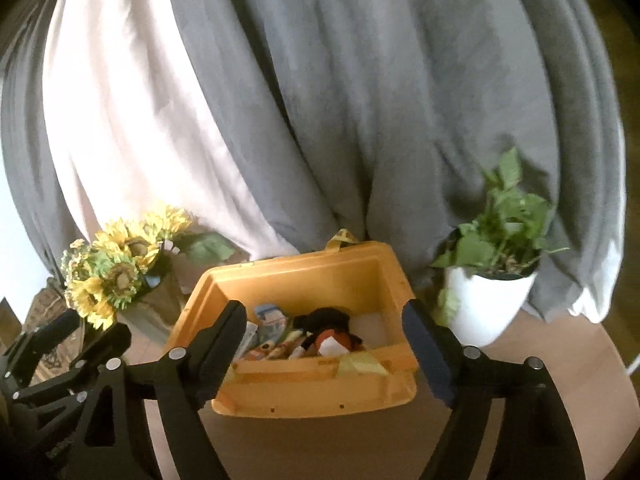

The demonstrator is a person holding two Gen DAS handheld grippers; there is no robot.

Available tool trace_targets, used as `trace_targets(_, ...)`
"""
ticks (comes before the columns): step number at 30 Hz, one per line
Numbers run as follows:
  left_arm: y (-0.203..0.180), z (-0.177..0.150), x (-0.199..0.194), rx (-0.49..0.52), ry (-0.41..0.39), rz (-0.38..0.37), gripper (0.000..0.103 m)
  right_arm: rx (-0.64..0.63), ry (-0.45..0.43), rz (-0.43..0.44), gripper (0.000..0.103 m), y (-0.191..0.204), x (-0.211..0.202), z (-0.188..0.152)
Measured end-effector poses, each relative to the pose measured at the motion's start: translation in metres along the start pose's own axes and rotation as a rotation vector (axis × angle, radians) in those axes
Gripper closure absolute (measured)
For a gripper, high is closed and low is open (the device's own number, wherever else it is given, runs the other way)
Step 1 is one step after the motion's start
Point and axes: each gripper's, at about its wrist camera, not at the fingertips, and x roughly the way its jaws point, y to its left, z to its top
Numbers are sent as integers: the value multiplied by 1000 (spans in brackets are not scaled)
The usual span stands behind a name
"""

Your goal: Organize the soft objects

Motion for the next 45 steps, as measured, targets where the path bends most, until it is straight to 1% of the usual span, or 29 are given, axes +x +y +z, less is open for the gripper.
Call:
trace_targets(1, 1, -1, -6, 3, -4, 10, 9, 2, -5, -10, 21, 2, -8, -3)
trace_targets(2, 2, -2, -12, 6, -8, 18, 8, 5, -10, -16, 21, 4, -15, -6)
trace_targets(6, 14, -13, -41, -2, -40, 15, 3, 11, -32, -50, 20, 14, -44, -20)
trace_targets(10, 26, -24, -67, -13, -44, 10, 1, 11, -67, -94, 17, 28, -76, -40)
trace_targets(13, 32, -33, -88, -11, -51, 1, 0, 13, -68, -100, 16, 38, -98, -52)
trace_targets(17, 37, -43, -113, -9, -61, 4, 0, 10, -97, -117, 14, 47, -128, -68)
trace_targets(22, 34, -51, -146, -8, -82, -8, 0, 9, -121, -125, 13, 47, -163, -80)
trace_targets(29, 26, -63, -190, -25, -107, -5, 0, -3, -157, -109, 13, 43, -203, -88)
trace_targets(33, 18, -73, -215, -28, -114, -2, 0, -17, -160, -92, 13, 40, -226, -95)
trace_targets(35, 16, -78, -227, -34, -115, 5, 0, -24, -165, -86, 13, 36, -238, -100)
trace_targets(39, 10, -88, -252, -34, -103, -8, 0, -33, -167, -75, 13, 30, -261, -110)
trace_targets(45, 5, -103, -290, -35, -119, -2, 0, -36, -187, -67, 13, 21, -298, -126)
